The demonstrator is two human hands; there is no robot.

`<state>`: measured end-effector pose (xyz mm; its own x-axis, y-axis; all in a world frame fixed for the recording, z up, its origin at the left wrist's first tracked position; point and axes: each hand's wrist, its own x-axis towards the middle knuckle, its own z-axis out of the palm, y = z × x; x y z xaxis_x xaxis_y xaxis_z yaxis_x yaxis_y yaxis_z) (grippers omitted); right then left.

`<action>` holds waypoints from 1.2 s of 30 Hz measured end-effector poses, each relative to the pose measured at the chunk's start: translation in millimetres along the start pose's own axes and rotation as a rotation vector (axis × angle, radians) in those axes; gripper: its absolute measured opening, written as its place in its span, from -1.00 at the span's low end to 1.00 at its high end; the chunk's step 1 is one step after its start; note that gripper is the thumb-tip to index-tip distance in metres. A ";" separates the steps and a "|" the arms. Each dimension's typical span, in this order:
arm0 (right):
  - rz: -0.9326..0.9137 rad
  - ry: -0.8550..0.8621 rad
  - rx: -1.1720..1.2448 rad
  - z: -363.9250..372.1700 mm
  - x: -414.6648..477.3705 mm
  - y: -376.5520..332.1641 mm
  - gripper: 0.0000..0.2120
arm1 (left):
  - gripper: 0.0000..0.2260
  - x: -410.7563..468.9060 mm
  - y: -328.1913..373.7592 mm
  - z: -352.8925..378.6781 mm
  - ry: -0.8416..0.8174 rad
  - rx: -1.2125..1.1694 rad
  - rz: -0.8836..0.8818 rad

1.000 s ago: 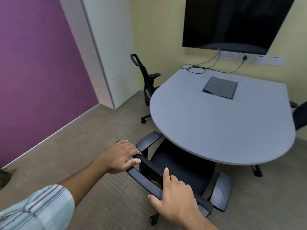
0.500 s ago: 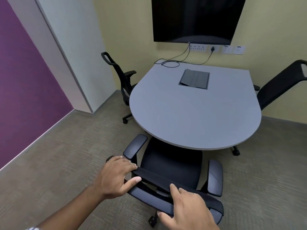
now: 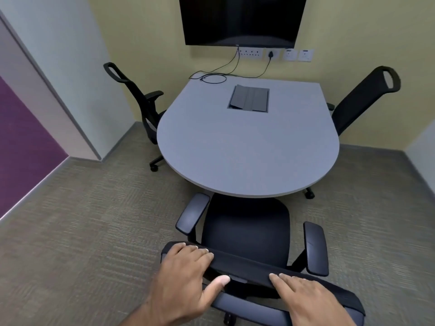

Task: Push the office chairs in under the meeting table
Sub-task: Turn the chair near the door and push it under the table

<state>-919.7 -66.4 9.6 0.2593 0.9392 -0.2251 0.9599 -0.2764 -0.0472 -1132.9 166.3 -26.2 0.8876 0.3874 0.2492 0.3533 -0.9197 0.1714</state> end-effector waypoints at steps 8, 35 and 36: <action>-0.013 0.143 0.008 7.4 -3.5 32.2 -0.50 | -0.36 14.7 29.6 -4.8 0.013 0.046 0.014; -0.112 0.109 0.104 -20.5 49.7 109.8 -0.08 | -0.50 87.6 35.7 25.4 0.049 0.047 -0.102; -0.111 0.111 0.098 -21.0 50.7 109.7 -0.07 | -0.50 89.1 34.5 25.7 0.049 0.049 -0.106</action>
<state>-799.0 -44.7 13.4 0.1672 0.9803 -0.1050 0.9698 -0.1827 -0.1615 -1034.0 167.5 -22.7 0.8293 0.4845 0.2784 0.4597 -0.8748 0.1529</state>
